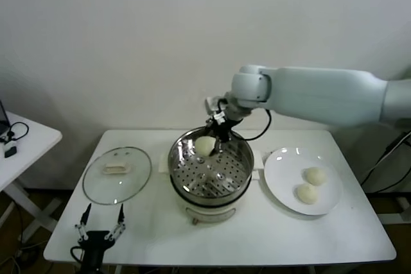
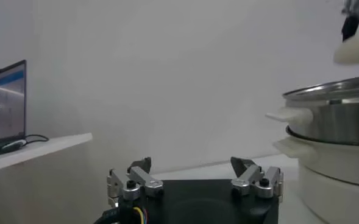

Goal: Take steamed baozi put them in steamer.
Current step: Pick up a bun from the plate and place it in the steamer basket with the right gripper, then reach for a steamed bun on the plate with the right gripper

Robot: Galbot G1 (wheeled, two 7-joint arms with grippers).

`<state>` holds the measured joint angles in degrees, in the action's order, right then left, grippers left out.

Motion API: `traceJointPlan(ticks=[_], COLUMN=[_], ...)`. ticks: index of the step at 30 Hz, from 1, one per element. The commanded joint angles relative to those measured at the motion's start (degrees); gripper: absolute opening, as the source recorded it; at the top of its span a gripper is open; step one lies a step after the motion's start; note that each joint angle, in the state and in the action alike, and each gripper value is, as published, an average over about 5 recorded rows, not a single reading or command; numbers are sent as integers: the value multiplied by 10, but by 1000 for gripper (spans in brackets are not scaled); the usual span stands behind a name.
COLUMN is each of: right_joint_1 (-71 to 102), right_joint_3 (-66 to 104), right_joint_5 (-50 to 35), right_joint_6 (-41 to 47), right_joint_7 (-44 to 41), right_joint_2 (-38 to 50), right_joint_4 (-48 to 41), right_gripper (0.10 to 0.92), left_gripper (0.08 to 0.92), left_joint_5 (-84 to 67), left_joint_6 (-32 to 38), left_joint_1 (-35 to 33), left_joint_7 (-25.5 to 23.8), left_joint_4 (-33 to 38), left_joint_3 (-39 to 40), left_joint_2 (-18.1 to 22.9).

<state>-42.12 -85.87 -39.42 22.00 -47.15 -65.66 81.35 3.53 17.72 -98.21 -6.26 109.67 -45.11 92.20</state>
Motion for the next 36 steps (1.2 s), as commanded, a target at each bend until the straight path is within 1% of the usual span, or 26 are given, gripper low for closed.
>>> traceJointPlan(ticks=[1,11,17,19,21,25,27,31,33,36], right_joint_1=[85,128,128,125,116,61,13,-85,-128,-181], right_joint_3=[15,34,35,35,35,23,-4,-70,-109,-167], right_joint_5=[43,59,58,60,51,19,-10,-64,-70,-59], right_joint_6=[11,16,18,19,19,9,-10,-59,-85,-115], right_joint_7=[16,39,39,40,38,15,-6,-79,-117,-150], right_joint_2=[-51,-101,-111,-107,-97,-55,-23,57,94,143], right_joint_4=[-34,-97,-109,-106,-95,-64,-47,-18,-7,6], right_gripper=[689,704,708,725,761,816,821,823,823,823], left_gripper=[823,823,823,823,823,823,823,823,823,823], left_joint_5=[0,-2,-2,-2,-2,-1,0,3,4,7], left_joint_6=[0,0,1,1,1,1,1,1,1,2], left_joint_1=[2,3,2,2,1,0,-2,-4,-4,-4], left_joint_7=[-1,-1,-1,-2,-2,-2,-2,-2,-1,-1], left_joint_4=[-3,-5,-3,-2,-1,0,1,3,3,3], left_joint_3=[0,0,-1,-1,-1,-2,-1,-2,-2,0], left_joint_2=[7,3,2,2,3,4,5,6,7,9])
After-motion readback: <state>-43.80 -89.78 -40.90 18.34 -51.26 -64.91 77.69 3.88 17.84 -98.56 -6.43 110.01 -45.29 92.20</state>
